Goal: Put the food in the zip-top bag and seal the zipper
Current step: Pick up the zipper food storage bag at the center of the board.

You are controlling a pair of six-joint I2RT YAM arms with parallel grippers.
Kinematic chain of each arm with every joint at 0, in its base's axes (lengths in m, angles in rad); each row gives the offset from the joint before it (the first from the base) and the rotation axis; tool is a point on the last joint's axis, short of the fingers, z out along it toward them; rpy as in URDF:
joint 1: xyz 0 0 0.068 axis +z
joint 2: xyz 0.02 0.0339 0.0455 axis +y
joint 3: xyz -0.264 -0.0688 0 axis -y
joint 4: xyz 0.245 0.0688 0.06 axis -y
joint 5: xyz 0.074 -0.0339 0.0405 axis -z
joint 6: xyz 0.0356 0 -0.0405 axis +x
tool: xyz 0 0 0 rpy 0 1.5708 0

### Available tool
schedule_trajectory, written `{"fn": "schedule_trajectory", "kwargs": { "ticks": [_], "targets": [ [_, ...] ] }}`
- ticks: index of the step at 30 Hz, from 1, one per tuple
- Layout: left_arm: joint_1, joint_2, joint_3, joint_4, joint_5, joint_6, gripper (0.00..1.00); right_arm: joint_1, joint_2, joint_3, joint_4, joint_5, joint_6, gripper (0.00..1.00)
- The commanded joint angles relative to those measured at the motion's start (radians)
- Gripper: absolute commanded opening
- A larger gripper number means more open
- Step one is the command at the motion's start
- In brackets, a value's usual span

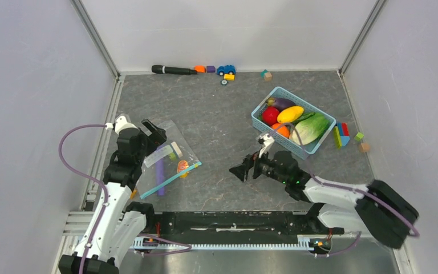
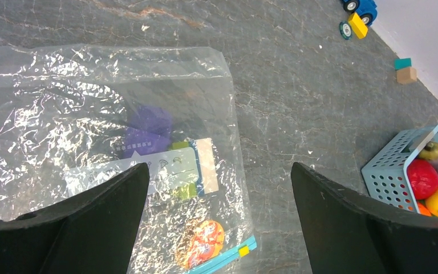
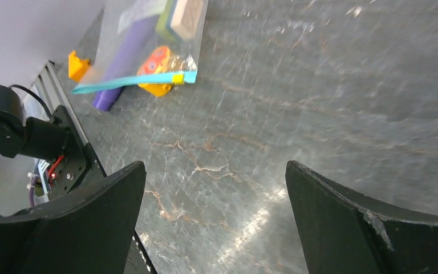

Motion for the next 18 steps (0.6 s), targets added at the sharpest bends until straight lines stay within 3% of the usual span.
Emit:
{"fn": "schedule_trajectory", "kwargs": {
  "ticks": [1, 9, 18],
  "targets": [
    [0.003, -0.006, -0.019, 0.037, 0.003, 0.015, 1.0, 0.163, 0.227, 0.059, 0.3, 0.269, 0.116, 0.99],
    [0.003, -0.013, -0.022, 0.021, -0.034, 0.014, 1.0, 0.362, 0.629, 0.278, 0.393, 0.457, 0.268, 0.96],
    [0.002, -0.033, -0.029, 0.012, -0.04, 0.001, 1.0, 0.415, 0.811, 0.369, 0.446, 0.549, 0.393, 0.93]
  ]
}}
